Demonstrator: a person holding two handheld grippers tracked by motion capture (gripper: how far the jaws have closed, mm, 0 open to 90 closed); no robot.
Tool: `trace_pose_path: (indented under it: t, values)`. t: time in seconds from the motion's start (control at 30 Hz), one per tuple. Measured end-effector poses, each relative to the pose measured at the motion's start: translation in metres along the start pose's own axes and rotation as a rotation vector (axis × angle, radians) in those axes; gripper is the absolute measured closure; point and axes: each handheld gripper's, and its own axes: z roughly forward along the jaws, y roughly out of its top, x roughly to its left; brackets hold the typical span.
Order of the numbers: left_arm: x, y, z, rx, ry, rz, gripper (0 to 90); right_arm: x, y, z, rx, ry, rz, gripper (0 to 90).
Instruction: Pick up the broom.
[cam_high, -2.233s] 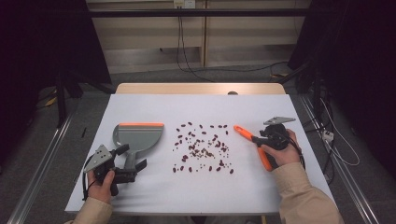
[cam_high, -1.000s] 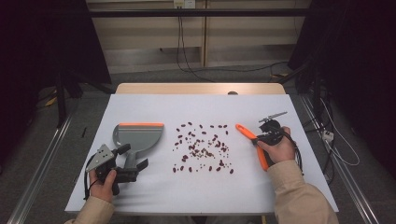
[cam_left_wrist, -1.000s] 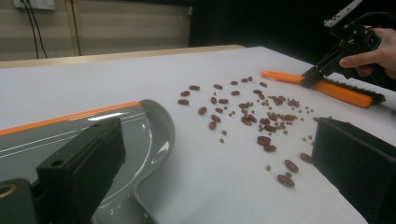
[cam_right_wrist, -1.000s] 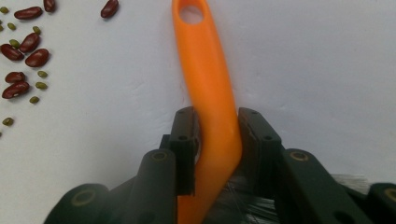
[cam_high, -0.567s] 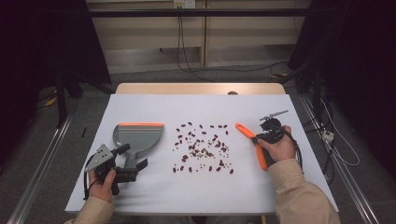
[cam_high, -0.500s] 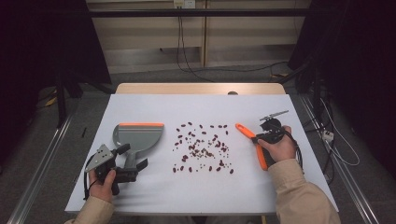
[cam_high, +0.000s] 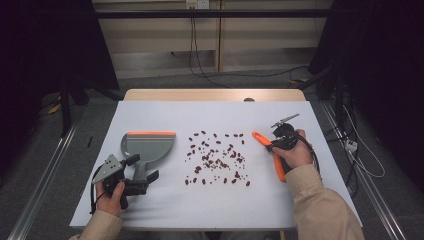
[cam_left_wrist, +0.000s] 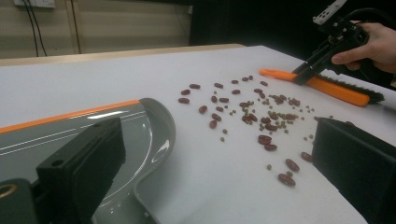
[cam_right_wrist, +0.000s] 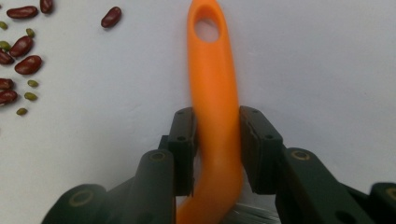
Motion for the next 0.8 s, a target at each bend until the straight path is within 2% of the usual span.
trace_pose_path:
  t: [0.1, 0.2, 0.27, 0.33, 0.37, 0.53, 0.67, 0.8]
  values:
    - [0.000, 0.001, -0.001, -0.006, 0.001, 0.002, 2.7, 0.001, 0.003, 0.000, 0.022, -0.012, 0.013, 70.3]
    - [0.000, 0.000, -0.001, -0.012, 0.009, -0.001, 2.6, -0.002, 0.004, 0.000, 0.024, 0.006, 0.024, 70.4]
    - [0.001, 0.000, -0.002, -0.010, 0.010, -0.004, 2.7, 0.001, 0.005, -0.001, 0.029, -0.011, 0.005, 70.5]
    - [0.000, 0.000, -0.003, -0.014, 0.010, -0.001, 2.7, 0.001, 0.004, -0.002, 0.011, -0.016, 0.001, 70.4]
    - [0.000, 0.000, -0.004, -0.021, 0.009, -0.005, 2.7, 0.000, 0.002, -0.003, -0.006, -0.009, 0.014, 70.4]
    - [0.000, 0.001, -0.006, -0.030, 0.019, -0.007, 2.7, -0.003, -0.009, -0.021, -0.155, -0.006, 0.049, 70.3]
    - [-0.002, 0.005, -0.006, -0.045, 0.017, -0.007, 2.6, -0.003, -0.019, -0.047, -0.318, -0.003, 0.054, 70.4]
    - [-0.006, 0.010, -0.003, -0.046, 0.004, -0.005, 2.5, 0.001, -0.031, -0.069, -0.461, 0.023, 0.084, 70.4]
